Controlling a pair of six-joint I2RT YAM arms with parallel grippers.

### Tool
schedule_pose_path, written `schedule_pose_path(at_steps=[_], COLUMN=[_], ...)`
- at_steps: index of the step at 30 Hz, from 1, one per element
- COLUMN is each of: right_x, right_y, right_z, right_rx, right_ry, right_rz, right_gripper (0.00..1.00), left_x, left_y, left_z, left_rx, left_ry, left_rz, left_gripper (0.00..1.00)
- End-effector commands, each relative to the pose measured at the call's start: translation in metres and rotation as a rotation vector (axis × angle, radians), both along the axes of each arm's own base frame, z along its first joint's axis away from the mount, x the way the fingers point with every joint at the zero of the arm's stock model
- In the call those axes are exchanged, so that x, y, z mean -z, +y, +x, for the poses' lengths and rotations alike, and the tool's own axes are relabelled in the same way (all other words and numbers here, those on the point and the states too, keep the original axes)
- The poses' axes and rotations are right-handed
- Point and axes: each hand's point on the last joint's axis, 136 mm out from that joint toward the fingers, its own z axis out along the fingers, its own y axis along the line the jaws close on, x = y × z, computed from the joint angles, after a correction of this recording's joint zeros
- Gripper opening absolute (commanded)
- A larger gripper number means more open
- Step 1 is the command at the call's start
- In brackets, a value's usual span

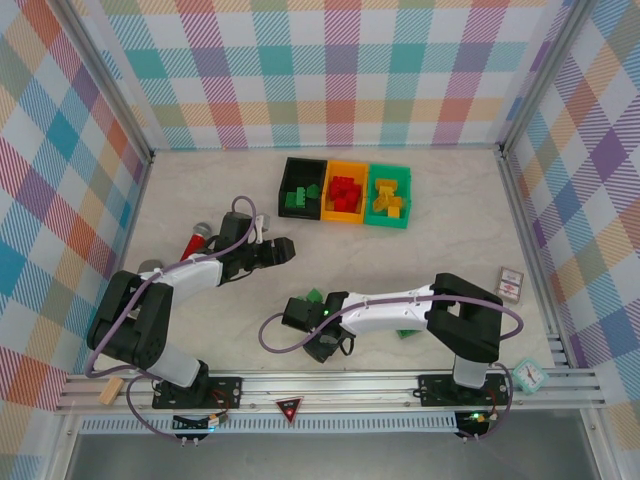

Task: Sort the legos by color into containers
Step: Pick up the lego from the bottom-center of the table, then place the lego in the container.

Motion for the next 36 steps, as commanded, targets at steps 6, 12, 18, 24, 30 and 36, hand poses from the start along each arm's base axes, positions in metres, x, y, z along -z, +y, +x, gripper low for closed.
schedule_pose_path(at_steps=[6, 12, 18, 24, 30, 36], right_x=[-0.017, -0.024, -0.039, -0.061, -0.095, -0.127], right_y=[0.017, 0.020, 0.024, 0.016, -0.019, -0.061], right_z=[0.005, 0.012, 0.034, 0.079, 0.144, 0.215], right_rx=[0.028, 0.048, 0.121, 0.222, 0.350, 0.498], right_ry=[-0.029, -0.052, -0.074, -0.107, -0.186, -0.208], right_rz=[0.093, 0.124, 0.214, 0.297, 0.388, 0.469], right_gripper=[0.37, 0.32, 0.32, 0.32, 0.33, 0.36], left_x=[-0.004, -0.004, -0.004, -0.001, -0.005, -0.006], left_y=[0.004, 0.004, 0.005, 0.005, 0.005, 0.005], left_z=[0.005, 0.005, 0.005, 0.005, 0.004, 0.004], left_rx=[-0.012, -0.012, -0.016, -0.015, -0.017, -0.016], left_ry=[-0.022, -0.023, -0.024, -0.017, -0.026, -0.027], left_rz=[-0.008, -0.005, 0.000, -0.001, -0.004, -0.006], left_gripper=[0.75, 0.75, 0.75, 0.75, 0.75, 0.75])
